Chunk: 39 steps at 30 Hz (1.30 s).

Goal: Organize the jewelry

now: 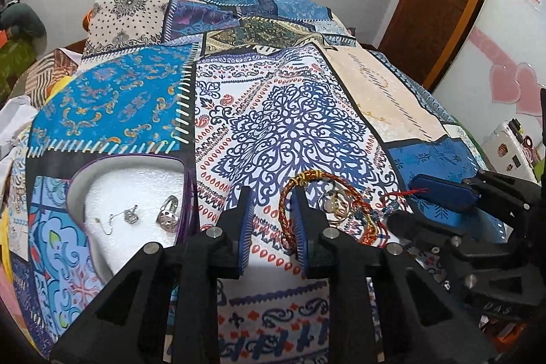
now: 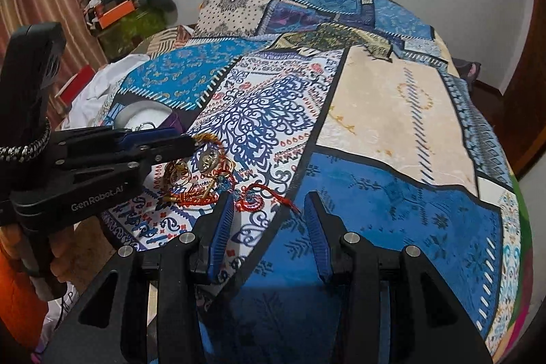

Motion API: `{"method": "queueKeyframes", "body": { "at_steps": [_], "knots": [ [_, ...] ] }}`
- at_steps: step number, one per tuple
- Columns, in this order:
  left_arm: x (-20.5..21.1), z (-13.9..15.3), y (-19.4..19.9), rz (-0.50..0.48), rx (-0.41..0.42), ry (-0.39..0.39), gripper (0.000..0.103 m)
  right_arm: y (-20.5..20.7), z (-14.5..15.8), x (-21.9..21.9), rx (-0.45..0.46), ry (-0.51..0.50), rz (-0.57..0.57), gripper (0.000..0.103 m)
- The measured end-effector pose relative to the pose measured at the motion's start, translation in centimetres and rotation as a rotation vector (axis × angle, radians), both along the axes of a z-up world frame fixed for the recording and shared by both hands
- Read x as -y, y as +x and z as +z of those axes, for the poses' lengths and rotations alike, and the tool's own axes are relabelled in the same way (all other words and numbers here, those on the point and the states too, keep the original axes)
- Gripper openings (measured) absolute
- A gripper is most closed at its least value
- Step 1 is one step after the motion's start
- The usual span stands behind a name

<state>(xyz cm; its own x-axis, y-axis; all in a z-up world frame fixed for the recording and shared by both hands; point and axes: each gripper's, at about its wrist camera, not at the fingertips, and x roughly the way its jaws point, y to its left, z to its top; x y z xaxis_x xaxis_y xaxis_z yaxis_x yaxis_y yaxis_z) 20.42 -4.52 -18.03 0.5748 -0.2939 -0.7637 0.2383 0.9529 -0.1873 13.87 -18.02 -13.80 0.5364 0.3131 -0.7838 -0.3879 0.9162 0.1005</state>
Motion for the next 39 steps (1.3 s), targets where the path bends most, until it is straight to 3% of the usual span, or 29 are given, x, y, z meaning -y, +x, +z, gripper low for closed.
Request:
{"method": "queueKeyframes", "body": {
  "at_steps": [7,9,11,12,14,17,22,39],
  "knots": [
    [0.0,-0.3,0.3,-0.007,-0.006,-0.021,0.020,0.1,-0.5,-1.2,0.020,-0.020,0.034,0.039],
    [0.0,-0.3,0.3,-0.012,0.001,-0.023,0.014,0.1,-0.6,-1.3,0.021,-0.007,0.034,0.030],
    [0.0,-0.2,0.3,-0.008,0.005,-0.024,0.009,0.0,-0.7,-1.3,0.017,0.010,0.031,0.012],
    [-0.1,-0.1,0.3,-0.006,0.007,-0.024,0.007,0.0,-0.7,-1.3,0.015,0.021,0.027,0.010],
    [-0.3,0.3,0.2,-0.005,0.011,-0.030,0.001,-0.2,-0.6,-1.4,0.020,0.031,0.018,0.010],
    [-0.5,1.0,-0.4,-0.031,0.015,-0.077,0.001,-0.5,-0.3,-1.2,0.026,0.043,0.008,0.009],
    [-0.6,2.6,-1.8,-0.028,0.056,-0.081,0.001,-0.8,0.8,-0.7,0.040,0.069,-0.018,0.009],
    [-2.9,7.7,-5.6,0.048,0.192,-0.036,0.001,-2.6,6.5,-0.2,0.207,0.081,-0.053,0.009]
  ]
}}
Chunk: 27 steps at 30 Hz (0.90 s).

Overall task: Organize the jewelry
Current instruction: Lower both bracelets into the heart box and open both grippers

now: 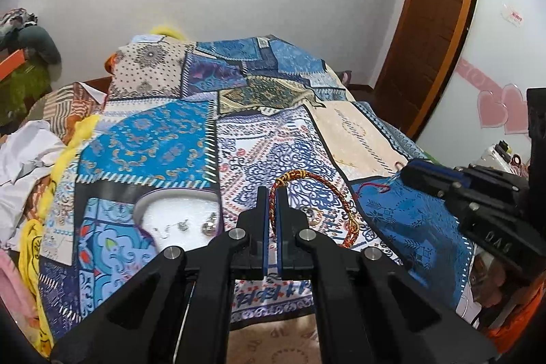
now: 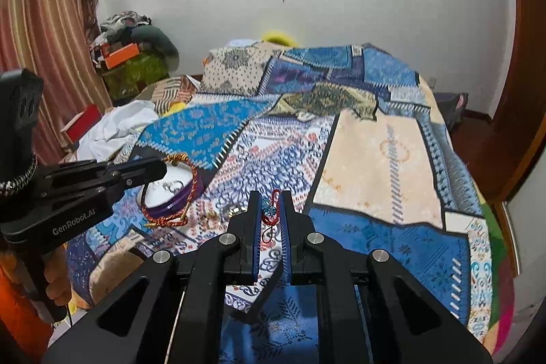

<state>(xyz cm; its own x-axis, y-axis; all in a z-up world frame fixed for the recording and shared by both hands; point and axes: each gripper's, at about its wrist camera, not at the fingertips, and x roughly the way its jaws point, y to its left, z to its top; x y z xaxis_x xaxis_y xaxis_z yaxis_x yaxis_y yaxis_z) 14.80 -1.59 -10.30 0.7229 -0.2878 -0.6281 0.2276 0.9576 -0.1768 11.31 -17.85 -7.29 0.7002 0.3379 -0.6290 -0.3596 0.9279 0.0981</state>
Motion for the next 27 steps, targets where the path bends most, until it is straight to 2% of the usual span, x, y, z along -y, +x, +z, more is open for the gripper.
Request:
{"method": "queueKeyframes", "body": {
  "at_steps": [15,27],
  "knots": [
    [-5.5,0.8,-2.2,0.134,0.045,0.004,0.001,-0.2,2.7,-3.5,0.084,0.018,0.042,0.009],
    [-9.4,0.2,-2.2,0.211,0.051,0.008,0.001,0.7,3.0,-7.9,0.103,0.015,0.132,0.009]
  ]
}}
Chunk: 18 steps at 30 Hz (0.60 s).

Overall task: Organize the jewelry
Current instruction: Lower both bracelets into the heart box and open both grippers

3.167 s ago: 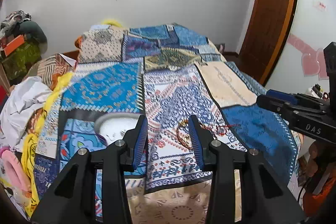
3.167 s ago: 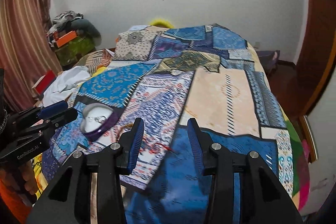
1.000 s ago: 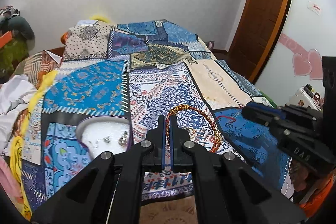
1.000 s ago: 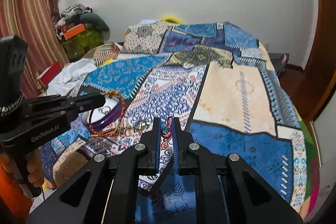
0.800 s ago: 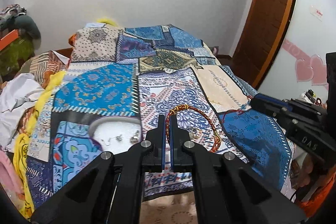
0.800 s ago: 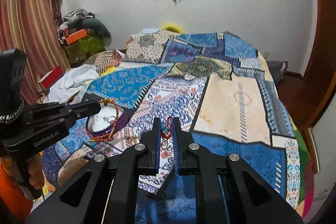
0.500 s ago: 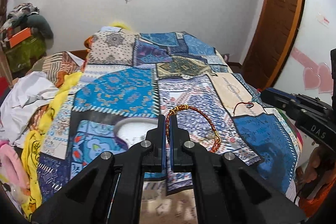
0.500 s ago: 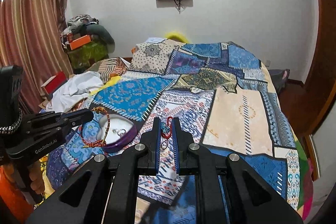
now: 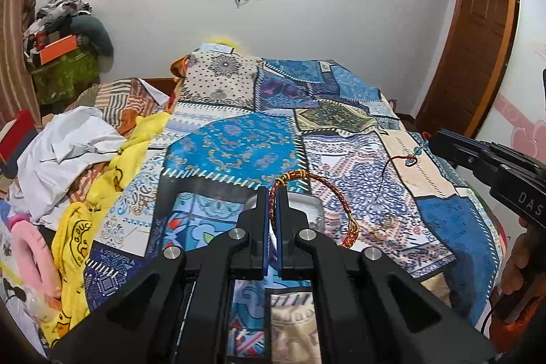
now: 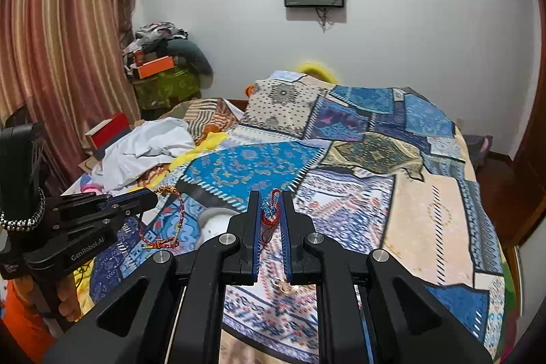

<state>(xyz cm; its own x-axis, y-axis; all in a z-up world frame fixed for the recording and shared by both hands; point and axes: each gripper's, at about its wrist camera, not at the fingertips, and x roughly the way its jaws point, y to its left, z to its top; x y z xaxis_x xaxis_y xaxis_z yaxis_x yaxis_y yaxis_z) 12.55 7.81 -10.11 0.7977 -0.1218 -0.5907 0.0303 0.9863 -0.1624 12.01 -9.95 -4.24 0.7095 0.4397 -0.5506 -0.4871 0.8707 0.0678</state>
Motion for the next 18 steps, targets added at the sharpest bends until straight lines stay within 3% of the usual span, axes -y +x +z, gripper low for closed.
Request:
{"method": "queueKeyframes", "body": {
  "at_steps": [8,18],
  "knots": [
    [-1.3,-1.9,1.5,0.010,-0.036,-0.014,0.001,1.2,-1.0,-2.5,-0.026,-0.006,0.042,0.009],
    [-0.3,-5.1,4.8,-0.043,-0.100,-0.014,0.001,3.0,-3.1,-4.3,-0.083,-0.029,0.059,0.009]
  ]
}}
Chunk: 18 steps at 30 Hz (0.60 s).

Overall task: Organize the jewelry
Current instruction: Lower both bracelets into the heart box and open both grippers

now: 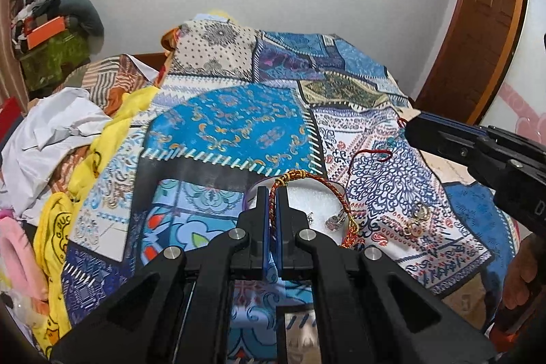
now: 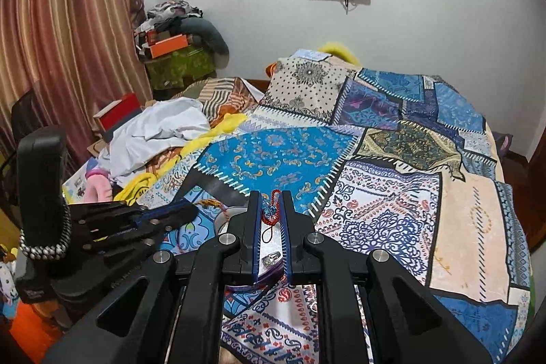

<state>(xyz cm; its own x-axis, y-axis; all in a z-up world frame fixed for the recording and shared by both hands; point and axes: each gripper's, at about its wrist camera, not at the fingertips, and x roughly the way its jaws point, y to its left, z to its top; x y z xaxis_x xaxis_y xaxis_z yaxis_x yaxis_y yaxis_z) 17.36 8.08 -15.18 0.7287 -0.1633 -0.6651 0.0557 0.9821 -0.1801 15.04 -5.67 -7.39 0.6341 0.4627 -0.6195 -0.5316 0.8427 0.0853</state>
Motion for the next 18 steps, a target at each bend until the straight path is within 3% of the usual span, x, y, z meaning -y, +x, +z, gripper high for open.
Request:
{"method": "queueKeyframes", "body": {
  "at_steps": [18],
  "knots": [
    [0.5,-2.2,2.8,-0.049,-0.044,-0.006,0.001,1.8,-2.5,-1.7,-0.075,0.004,0.033,0.009]
  ]
}}
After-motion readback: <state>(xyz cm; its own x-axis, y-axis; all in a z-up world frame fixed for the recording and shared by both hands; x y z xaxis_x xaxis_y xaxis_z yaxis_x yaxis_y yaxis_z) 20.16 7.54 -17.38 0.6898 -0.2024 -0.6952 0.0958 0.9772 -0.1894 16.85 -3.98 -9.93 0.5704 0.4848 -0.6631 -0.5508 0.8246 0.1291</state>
